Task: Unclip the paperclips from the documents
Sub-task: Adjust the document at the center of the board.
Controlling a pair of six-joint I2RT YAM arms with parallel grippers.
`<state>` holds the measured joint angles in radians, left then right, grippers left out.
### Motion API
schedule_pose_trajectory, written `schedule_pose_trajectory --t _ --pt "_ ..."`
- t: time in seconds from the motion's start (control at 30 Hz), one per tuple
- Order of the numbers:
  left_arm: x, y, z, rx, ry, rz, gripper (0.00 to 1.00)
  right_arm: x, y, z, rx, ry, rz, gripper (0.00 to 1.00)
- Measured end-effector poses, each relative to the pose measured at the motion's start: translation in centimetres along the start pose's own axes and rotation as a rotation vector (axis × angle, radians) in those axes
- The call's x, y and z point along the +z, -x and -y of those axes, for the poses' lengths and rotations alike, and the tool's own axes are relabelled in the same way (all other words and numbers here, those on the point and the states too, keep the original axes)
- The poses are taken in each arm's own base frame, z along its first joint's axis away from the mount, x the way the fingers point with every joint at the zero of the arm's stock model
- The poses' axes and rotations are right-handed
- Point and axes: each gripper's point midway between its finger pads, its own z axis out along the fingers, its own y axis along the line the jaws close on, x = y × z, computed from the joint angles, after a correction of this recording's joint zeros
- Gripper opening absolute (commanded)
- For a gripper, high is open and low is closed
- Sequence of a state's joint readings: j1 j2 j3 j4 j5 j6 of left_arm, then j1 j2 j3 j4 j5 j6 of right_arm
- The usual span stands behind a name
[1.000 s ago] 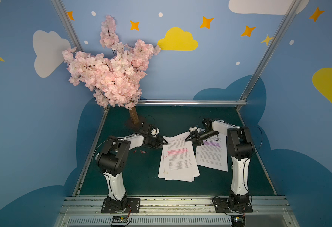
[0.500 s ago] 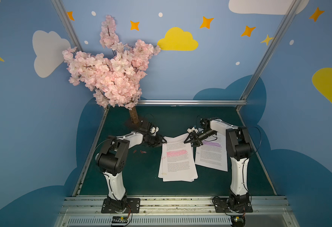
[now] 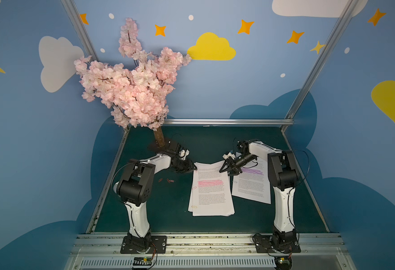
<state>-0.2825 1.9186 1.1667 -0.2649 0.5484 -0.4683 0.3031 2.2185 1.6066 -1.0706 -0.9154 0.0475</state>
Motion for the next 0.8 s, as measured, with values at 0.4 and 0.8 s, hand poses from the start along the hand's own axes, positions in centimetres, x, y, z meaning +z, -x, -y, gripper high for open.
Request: schedule_pose_trajectory --t 0.4,0.8 --pt "0.4 -0.7 0.1 -0.009 -0.009 -0.013 0.48 0.3 0.9 1.6 0.041 -0.071 0.024 0.51" --pt "0.5 -0.6 0.4 -0.008 -0.017 -0.011 0.48 -2.9 1.8 3.5 0.032 -0.267 0.134 0.51"
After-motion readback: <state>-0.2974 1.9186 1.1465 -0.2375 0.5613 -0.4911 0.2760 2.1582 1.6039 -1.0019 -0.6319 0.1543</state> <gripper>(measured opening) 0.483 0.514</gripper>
